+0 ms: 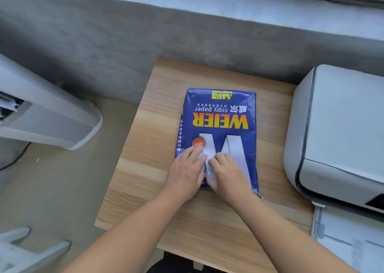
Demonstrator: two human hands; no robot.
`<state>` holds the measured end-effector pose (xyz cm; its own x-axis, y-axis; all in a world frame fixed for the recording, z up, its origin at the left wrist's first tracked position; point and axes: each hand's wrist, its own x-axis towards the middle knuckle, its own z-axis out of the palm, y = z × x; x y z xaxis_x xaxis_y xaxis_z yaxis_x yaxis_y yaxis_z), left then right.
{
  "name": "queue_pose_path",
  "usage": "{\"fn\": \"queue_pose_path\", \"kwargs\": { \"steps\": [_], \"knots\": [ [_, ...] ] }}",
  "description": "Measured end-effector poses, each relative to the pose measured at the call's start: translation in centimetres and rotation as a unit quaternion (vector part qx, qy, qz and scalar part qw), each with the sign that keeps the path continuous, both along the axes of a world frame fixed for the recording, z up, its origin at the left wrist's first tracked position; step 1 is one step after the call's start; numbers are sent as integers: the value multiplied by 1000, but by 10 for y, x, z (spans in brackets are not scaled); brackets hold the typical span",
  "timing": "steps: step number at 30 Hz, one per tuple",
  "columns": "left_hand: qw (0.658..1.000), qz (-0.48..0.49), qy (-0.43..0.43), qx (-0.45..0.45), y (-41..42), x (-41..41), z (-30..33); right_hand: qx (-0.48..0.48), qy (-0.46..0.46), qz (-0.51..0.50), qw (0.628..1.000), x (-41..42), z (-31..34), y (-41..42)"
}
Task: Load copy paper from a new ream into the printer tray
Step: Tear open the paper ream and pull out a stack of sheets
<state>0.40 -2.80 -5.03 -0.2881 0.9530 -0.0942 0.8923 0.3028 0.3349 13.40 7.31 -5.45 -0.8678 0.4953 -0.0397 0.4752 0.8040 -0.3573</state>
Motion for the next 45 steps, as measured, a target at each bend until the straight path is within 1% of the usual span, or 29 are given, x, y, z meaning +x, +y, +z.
{"fn": "queue_pose_path", "kwargs": {
  "steps": [3, 8, 14, 18, 21, 23, 29, 32, 34, 39, 42, 45],
  "knots": [
    [1000, -18, -3, -23, -1, -2, 2, 2, -7, 1, 1000, -2, 3, 1],
    [994, -75, 7, -78, -12, -1, 10, 37, -77, 38, 996, -3, 3, 1],
    [989, -94, -13, -118, -18, -2, 11, 33, -113, 55, 991, -3, 6, -3],
    [981, -115, 11, -158, -12, -1, 20, 50, -86, 52, 994, 0, 17, -12],
    [979, -111, 16, -172, -11, 0, 19, 96, -30, 53, 994, 11, 18, -25],
    [977, -106, 19, -183, -11, -1, 17, 109, 1, 50, 993, 24, 20, -37],
    [974, -109, 25, -197, -13, 3, 15, 149, -1, 107, 983, 65, -7, -93],
    [976, -100, 12, -195, -16, 3, 13, 127, -10, 85, 988, 70, -15, -99],
    [973, -114, 18, -200, -16, 3, 12, 104, -16, 81, 991, 68, -14, -98],
    [970, -131, 41, -199, -13, 2, 8, 58, 33, 93, 993, 69, -4, -92],
    [971, -130, 49, -196, -14, 4, 4, 48, 58, 70, 995, 71, 2, -90],
    [976, -121, 38, -176, -13, 5, 2, 22, 65, 28, 997, 73, 2, -87]
  ]
}}
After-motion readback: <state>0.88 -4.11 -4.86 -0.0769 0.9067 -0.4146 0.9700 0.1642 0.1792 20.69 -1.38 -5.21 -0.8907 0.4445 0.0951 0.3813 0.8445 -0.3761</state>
